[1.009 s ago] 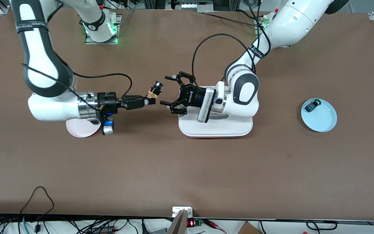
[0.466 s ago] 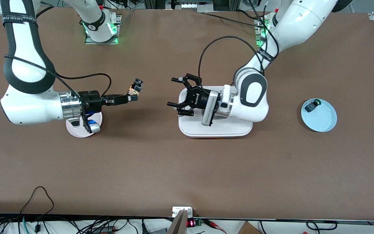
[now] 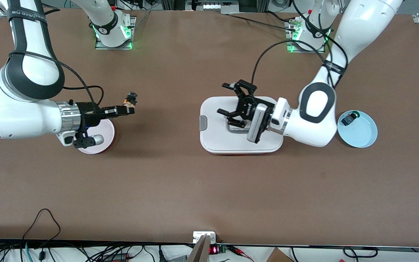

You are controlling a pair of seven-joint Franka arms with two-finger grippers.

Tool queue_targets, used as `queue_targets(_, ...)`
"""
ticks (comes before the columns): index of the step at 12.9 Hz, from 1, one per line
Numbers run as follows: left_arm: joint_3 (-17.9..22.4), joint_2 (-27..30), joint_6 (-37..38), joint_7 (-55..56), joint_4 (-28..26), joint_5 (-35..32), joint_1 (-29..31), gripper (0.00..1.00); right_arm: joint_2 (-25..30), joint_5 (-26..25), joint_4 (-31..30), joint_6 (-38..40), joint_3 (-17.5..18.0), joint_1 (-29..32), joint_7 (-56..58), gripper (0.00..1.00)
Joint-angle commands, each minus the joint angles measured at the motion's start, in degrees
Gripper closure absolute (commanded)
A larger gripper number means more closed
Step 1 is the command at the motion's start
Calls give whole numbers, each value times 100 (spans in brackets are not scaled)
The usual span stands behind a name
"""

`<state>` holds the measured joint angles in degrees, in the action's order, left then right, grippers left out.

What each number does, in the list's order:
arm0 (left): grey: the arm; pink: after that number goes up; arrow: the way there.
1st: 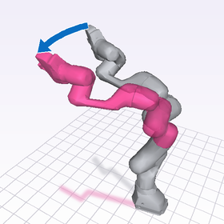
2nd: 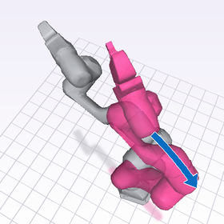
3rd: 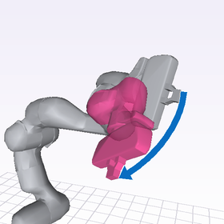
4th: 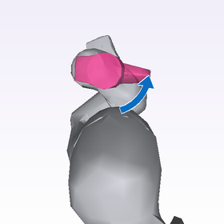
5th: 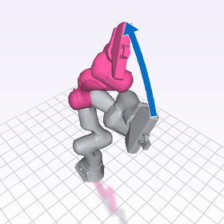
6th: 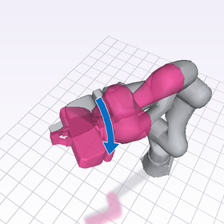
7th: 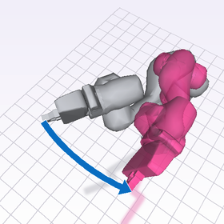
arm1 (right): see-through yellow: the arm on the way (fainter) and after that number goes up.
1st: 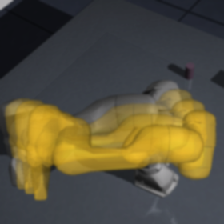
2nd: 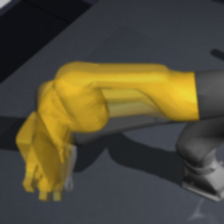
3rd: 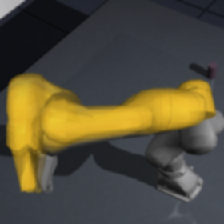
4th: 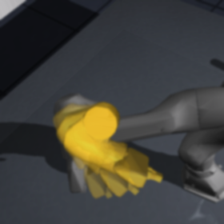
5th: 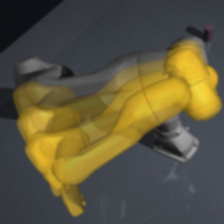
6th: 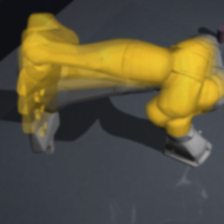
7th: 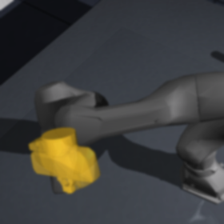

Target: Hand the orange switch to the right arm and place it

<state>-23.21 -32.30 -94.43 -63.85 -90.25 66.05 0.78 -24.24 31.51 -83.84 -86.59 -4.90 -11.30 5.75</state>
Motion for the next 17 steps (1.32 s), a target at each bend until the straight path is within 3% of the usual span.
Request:
queue_targets(1, 0, 251, 677, 688, 15, -906, 465, 0, 16, -837, 140, 125, 25, 93, 696, 100)
queue_targets(4, -8, 251, 1531, 1399, 349, -2119, 870, 0, 16, -1751, 140, 37, 25, 260, 1444, 100)
queue_targets(6, 9, 251, 1848, 1717, 542, -2848, 985, 0, 95, -2305, -165, -679, 16, 173, 1674, 100)
queue_targets(7, 61, 251, 2023, 2101, 613, -3435, 1064, 0, 234, -2507, -620, -1145, 24, 172, 1692, 100)
queue_targets(10, 70, 251, 2227, 2666, 684, -4467, 1320, 0, 621, -2720, -1885, -2533, 16, 172, 1772, 100)
queue_targets(14, -52, 259, 2447, 3834, 1333, -5909, 1197, 0, 675, -2703, -3205, -4142, 16, 207, 1763, 100)
queue_targets(17, -52, 522, 2552, 4861, 1571, -6725, 943, 0, 518, -2703, -3525, -4673, -54, 225, 1772, 100)
